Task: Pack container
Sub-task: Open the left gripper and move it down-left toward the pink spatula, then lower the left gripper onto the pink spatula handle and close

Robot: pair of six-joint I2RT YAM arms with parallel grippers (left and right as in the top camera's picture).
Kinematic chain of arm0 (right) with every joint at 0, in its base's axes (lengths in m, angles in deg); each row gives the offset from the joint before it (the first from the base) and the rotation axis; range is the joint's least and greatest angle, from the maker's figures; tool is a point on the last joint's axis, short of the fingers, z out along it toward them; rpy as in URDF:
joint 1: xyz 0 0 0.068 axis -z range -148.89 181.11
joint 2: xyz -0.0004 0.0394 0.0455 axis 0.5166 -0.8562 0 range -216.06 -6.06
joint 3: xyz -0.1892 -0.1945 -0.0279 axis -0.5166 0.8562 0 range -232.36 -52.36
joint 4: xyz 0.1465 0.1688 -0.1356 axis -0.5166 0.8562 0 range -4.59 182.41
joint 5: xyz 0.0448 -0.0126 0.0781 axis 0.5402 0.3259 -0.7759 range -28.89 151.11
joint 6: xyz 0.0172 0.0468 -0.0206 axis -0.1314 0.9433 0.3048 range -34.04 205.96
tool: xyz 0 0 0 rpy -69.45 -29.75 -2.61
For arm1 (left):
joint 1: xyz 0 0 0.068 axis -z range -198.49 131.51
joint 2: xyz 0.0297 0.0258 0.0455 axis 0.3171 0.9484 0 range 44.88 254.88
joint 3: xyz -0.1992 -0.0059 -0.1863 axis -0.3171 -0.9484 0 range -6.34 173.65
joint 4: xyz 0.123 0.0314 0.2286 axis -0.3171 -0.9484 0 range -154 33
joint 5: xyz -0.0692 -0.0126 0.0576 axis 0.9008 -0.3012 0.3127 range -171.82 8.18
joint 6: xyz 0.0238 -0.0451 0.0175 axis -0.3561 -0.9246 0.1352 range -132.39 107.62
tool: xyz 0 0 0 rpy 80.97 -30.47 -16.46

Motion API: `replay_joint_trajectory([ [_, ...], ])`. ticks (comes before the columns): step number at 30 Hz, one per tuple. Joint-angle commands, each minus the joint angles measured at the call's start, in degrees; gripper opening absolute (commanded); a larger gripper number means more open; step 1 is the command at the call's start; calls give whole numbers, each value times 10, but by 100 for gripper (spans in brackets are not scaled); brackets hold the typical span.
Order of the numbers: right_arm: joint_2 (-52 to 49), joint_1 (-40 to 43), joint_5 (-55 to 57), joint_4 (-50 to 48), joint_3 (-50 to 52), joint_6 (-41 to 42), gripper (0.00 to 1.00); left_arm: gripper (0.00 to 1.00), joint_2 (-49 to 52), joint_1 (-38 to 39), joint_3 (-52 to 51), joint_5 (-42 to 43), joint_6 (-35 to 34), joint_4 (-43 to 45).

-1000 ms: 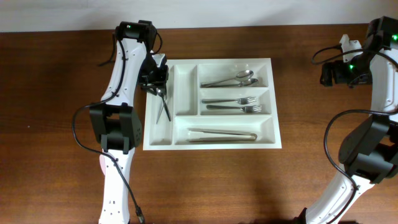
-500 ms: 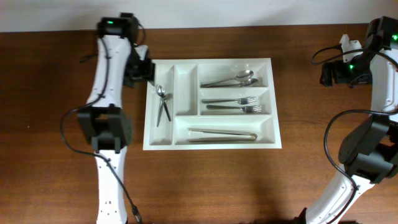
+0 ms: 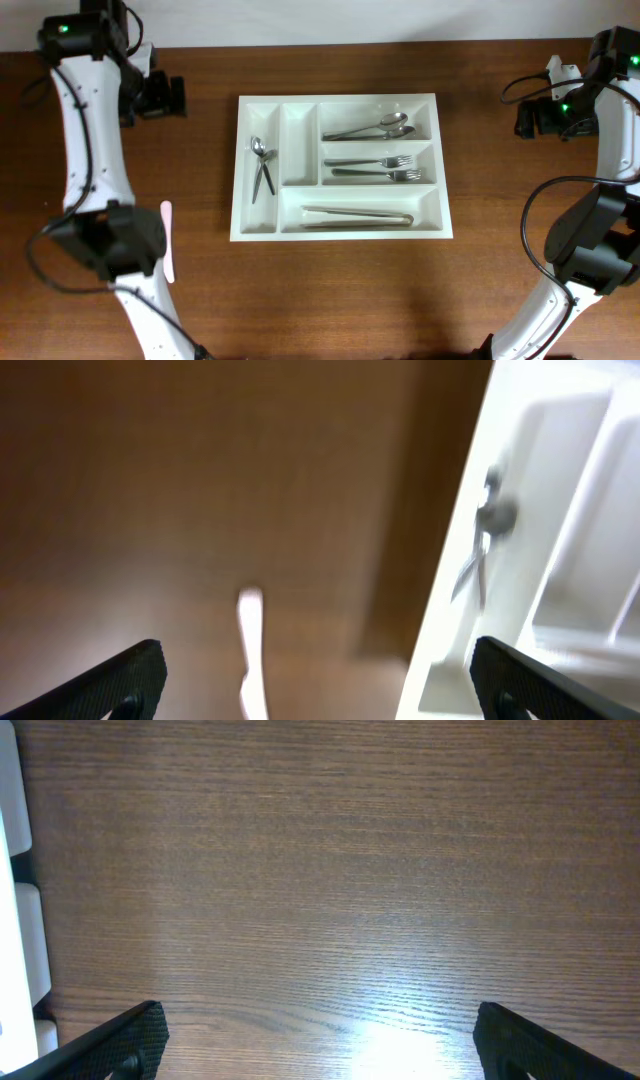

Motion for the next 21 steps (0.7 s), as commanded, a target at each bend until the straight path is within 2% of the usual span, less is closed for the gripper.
replay_joint_trajectory([
  [1, -4, 1, -5, -2, 2, -6, 99, 99, -99, 2, -131, -50, 16, -4],
  [5, -4, 1, -5, -2, 2, -6, 99, 99, -204, -3, -306, -66, 0, 28],
  [10, -4, 1, -5, -2, 2, -6, 99, 99, -301, -23, -515, -63, -14, 164],
  [14, -4, 1, -5, -2, 2, -6, 99, 99, -305, -45, -631, -63, -14, 236],
  [21, -4, 1, -5, -2, 2, -6, 99, 99, -300, -54, -766, -63, -14, 399],
])
